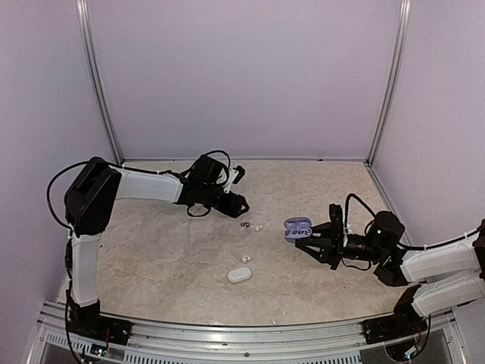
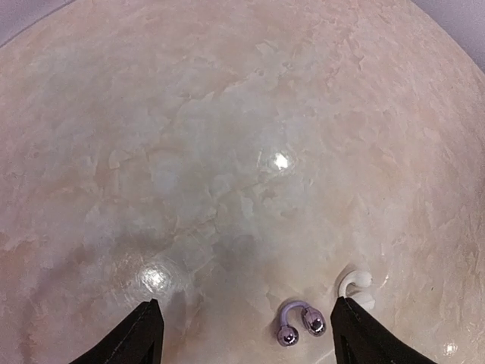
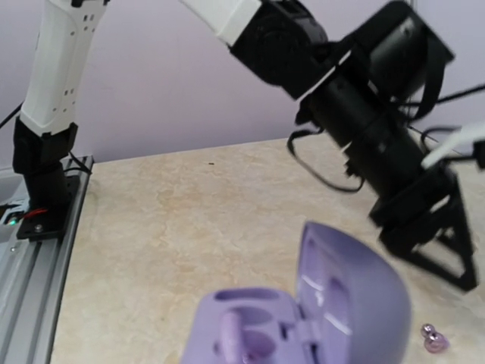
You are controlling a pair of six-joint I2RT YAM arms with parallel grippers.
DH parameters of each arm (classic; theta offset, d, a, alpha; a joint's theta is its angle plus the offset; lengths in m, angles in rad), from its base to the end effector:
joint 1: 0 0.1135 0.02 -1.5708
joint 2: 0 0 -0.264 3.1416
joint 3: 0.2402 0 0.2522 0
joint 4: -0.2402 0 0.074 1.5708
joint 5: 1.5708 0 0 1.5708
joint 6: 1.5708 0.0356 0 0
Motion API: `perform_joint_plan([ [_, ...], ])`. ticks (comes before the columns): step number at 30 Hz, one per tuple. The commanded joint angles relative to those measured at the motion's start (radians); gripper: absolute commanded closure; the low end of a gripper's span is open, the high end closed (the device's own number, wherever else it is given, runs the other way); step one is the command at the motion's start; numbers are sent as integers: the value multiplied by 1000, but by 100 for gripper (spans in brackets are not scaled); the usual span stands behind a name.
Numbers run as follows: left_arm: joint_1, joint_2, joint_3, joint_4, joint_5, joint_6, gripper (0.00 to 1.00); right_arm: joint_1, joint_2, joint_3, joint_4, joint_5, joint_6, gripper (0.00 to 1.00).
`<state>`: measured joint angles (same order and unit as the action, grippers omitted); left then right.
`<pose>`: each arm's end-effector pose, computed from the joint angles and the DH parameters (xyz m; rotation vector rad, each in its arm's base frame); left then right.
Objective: Insert the wireless bluetooth earbuds into the charging case
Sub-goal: Adjust the left earbud at the center of the board.
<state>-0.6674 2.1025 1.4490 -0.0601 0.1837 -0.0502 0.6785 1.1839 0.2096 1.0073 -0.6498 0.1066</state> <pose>0.3629 -0.2943 0.1684 0.8035 2.1966 -0.5765 0.1499 0.1485 0.1924 -0.9632 1.3465 1.1048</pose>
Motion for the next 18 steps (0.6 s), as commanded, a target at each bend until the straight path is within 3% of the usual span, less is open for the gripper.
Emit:
perform_joint_plan([
  [1, -38, 38, 41, -83, -5, -24, 24, -13, 12, 1, 22, 18, 10, 100],
  [12, -95, 141, 98, -142, -103, -62, 33, -13, 7, 10, -3, 19, 3, 100],
  [18, -82, 110, 42, -159, -209, -76, 49, -13, 3, 16, -18, 20, -6, 100],
])
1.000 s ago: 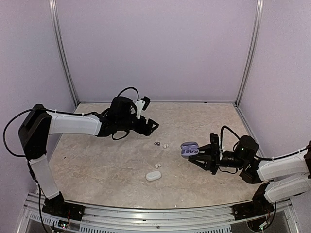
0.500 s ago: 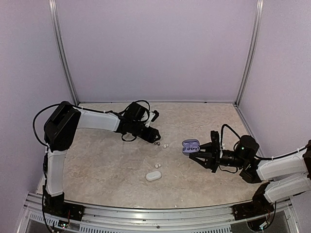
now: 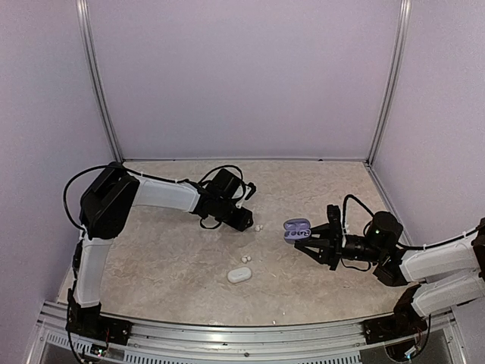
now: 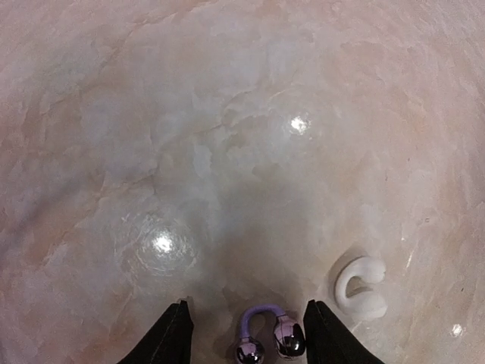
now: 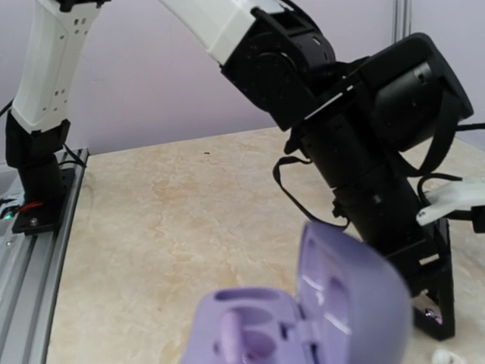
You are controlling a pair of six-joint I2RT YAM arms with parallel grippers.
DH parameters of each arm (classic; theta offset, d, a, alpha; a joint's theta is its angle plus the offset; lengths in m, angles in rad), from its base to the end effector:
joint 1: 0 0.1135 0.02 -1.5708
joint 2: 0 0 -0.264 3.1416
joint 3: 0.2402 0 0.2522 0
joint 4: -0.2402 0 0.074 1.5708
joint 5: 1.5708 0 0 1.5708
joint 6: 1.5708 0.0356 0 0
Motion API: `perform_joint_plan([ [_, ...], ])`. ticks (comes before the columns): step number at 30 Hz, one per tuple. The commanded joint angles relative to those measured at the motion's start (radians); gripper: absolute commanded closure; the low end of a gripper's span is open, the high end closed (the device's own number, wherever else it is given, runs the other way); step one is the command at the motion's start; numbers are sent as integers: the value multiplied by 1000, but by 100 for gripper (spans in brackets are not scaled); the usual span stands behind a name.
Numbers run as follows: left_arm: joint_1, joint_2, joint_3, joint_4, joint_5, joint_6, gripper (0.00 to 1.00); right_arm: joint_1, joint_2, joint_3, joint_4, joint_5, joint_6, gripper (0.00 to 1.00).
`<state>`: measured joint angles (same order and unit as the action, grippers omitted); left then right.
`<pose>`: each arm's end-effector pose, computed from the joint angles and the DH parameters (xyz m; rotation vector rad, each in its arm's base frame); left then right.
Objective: Insert the wireless bluetooth earbuds into the charging case
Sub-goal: Adjust the left earbud at the center of the board.
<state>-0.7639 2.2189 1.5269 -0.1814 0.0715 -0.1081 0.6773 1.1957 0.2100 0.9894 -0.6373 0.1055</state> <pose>0.3424 -0.3315 0.1299 0.8356 2.3553 -0.4647 0.1513 0.1489 0.1884 -0.9565 1.3813 1.0971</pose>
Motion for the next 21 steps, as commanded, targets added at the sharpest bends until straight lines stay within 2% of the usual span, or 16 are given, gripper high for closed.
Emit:
perform_joint_plan([
  [1, 21, -14, -56, -32, -101, -23, 52, -12, -6, 17, -1, 6, -6, 100],
  [7, 41, -99, -183, -18, -113, -29, 64, -12, 11, 29, 0, -9, -11, 100],
  [12, 62, -228, -341, 5, -112, -55, 67, -12, 10, 29, -1, -10, -14, 100],
  [14, 82, -278, -405, 13, -123, -81, 66, -12, 11, 27, 1, -10, -16, 100],
  [17, 97, -348, -474, 57, -147, -89, 60, -12, 20, 25, 5, -14, -18, 100],
  [21, 40, -405, -486, 147, -133, -31, 55, -12, 43, 35, 13, -24, -18, 100],
])
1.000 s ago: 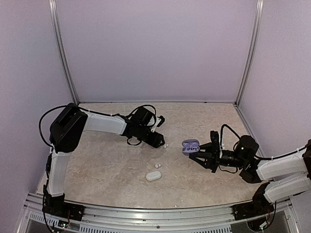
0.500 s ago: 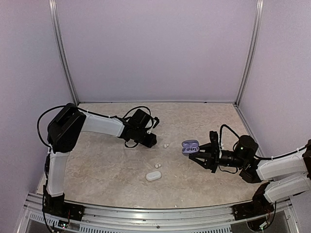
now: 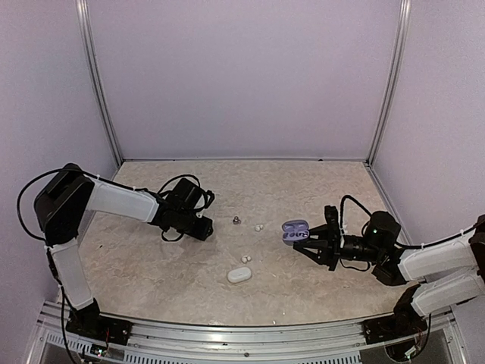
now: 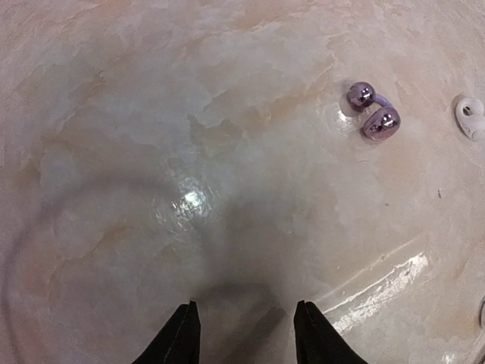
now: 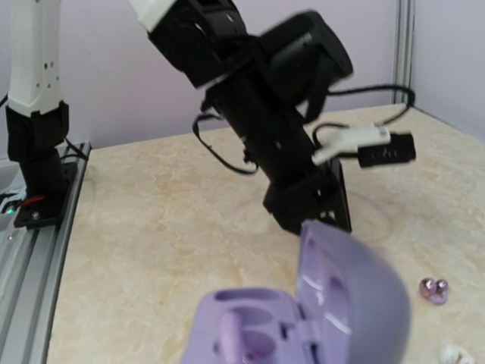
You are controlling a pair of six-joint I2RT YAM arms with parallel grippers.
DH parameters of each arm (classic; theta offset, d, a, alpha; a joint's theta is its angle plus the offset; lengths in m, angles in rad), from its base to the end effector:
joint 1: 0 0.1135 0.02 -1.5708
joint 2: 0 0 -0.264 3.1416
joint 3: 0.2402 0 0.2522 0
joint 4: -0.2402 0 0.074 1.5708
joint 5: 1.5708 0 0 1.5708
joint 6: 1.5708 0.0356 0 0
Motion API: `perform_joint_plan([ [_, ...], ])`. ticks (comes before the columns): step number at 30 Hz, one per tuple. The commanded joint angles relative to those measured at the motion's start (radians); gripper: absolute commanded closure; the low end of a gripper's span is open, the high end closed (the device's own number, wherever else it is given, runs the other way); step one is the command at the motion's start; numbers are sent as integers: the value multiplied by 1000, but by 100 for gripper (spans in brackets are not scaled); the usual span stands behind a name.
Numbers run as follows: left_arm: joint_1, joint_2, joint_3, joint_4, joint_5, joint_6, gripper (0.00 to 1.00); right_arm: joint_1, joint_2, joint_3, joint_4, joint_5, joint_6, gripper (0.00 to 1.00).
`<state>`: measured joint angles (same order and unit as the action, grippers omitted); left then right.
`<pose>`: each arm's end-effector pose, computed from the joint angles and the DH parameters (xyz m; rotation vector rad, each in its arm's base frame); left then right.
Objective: Insert the wireless bluetooth earbuds into the charging case
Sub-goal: Adjust the left earbud at the center of the board, then pick up the left earbud from the center of the board.
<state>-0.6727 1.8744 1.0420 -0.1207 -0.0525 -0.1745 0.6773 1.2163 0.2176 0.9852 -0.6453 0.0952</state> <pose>0.2918 -0.2301 0.1353 0.6066 2.4709 -0.2728 0.1532 0.1507 0.1862 -0.9709 1.3902 1.0972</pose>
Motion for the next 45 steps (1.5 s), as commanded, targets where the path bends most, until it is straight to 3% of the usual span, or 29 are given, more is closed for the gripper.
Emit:
perform_joint_plan([
  [1, -76, -58, 21, 89, -24, 59, 55, -13, 27, 31, 16, -18, -9, 100],
  [5, -138, 13, 166, 57, -48, 134, 55, -12, 23, 32, 13, -13, -7, 100],
  [15, -125, 224, 378, -8, 20, 101, 59, -13, -30, 6, -14, 25, -5, 100],
  [35, -66, 237, 339, 22, 46, 52, 62, -13, -12, 6, -8, 45, 2, 100],
  [45, -68, 203, 324, 59, 71, 64, 58, -14, -36, 26, -27, 52, 23, 100],
])
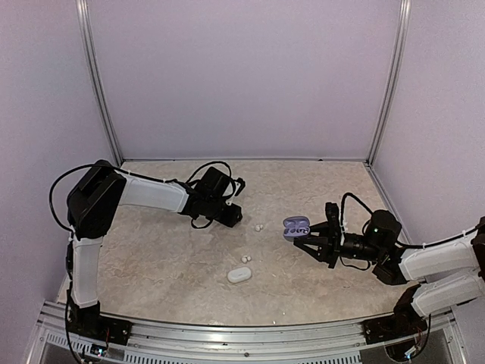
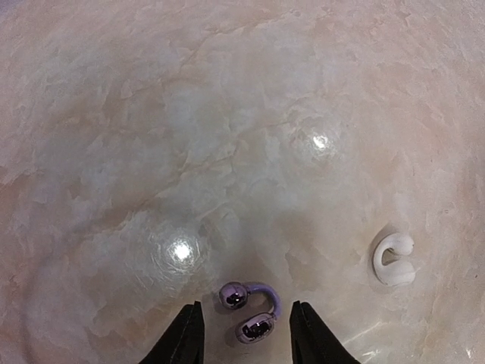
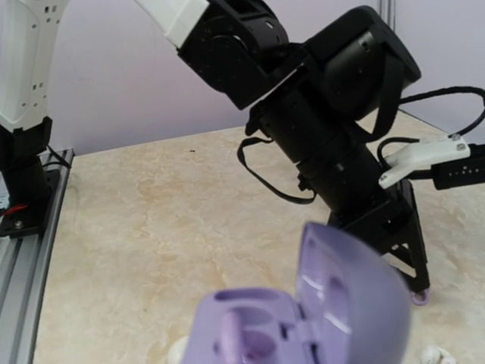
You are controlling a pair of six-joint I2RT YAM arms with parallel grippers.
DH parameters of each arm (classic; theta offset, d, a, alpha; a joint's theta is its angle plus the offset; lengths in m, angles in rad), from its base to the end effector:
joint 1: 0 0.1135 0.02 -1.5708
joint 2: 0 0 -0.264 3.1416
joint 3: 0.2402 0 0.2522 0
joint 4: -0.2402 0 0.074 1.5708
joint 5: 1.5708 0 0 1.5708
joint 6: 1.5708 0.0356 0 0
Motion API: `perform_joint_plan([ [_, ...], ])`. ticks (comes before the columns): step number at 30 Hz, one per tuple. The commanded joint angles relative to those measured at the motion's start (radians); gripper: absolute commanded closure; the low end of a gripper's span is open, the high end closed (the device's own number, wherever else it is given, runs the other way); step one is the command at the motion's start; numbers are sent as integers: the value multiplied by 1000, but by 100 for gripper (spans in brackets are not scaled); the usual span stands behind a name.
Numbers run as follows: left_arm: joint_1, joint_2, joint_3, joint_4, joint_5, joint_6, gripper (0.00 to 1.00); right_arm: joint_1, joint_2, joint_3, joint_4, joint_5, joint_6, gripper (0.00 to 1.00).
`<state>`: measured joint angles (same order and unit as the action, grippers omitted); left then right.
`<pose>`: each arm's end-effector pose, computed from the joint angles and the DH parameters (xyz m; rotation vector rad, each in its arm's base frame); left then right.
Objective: Insert the wireless bluetooth earbuds into the charging case
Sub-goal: Pick up the left earbud from the center of the board.
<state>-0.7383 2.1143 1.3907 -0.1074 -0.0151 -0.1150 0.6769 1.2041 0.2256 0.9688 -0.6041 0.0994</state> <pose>0.3359 -0.3050 0.1413 0.7402 2.3210 -0.3742 0.1551 0.1505 0.1892 -0.9354 1.4030 1.0686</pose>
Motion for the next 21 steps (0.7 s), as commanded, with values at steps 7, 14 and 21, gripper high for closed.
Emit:
perform_joint_plan([
  [7, 8, -79, -32, 72, 94, -3, 54, -15, -83, 58, -118, 46, -7, 100],
  [14, 0, -110, -23, 80, 123, -4, 55, -19, -38, 91, -105, 5, 33, 100],
  [21, 12, -181, -42, 62, 188, -90, 54, -20, -125, 109, -189, 81, 191, 100],
])
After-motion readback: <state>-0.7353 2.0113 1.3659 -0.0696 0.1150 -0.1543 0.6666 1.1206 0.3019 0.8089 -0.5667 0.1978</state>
